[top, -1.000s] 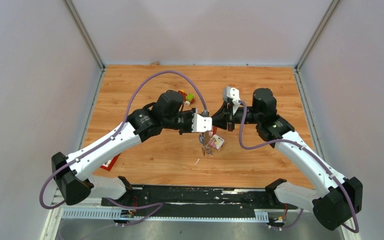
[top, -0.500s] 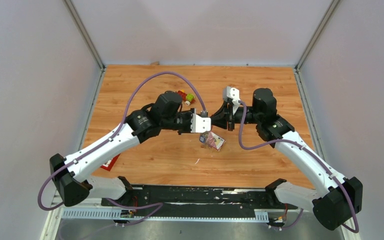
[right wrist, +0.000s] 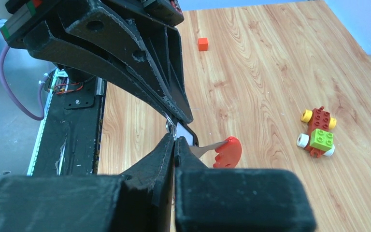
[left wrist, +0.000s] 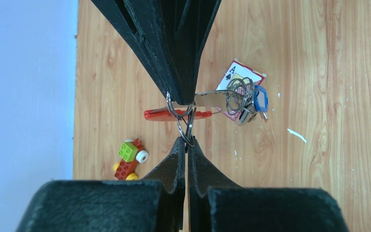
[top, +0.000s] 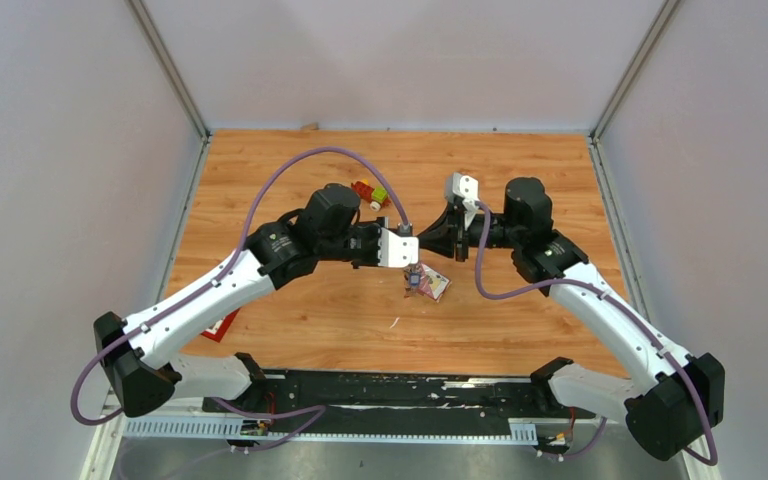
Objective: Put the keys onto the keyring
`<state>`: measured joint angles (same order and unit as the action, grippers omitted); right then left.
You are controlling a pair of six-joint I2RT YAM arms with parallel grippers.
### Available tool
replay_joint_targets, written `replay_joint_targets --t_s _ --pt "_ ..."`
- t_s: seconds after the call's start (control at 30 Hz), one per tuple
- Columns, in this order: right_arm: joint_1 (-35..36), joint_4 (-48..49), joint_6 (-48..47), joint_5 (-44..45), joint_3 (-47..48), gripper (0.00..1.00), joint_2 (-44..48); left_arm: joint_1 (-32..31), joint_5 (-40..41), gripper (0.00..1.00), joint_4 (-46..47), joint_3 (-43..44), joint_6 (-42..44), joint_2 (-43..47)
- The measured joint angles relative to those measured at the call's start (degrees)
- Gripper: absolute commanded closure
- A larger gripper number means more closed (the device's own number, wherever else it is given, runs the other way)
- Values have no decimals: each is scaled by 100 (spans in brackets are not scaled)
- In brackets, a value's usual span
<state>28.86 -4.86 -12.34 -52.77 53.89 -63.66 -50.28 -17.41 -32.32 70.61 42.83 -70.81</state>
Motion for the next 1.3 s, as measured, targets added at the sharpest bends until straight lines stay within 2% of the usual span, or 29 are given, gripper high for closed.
replay_joint_targets --t_s 1.3 --pt "35 -24 -256 170 -92 99 -2 -28 553 100 -177 0 479 181"
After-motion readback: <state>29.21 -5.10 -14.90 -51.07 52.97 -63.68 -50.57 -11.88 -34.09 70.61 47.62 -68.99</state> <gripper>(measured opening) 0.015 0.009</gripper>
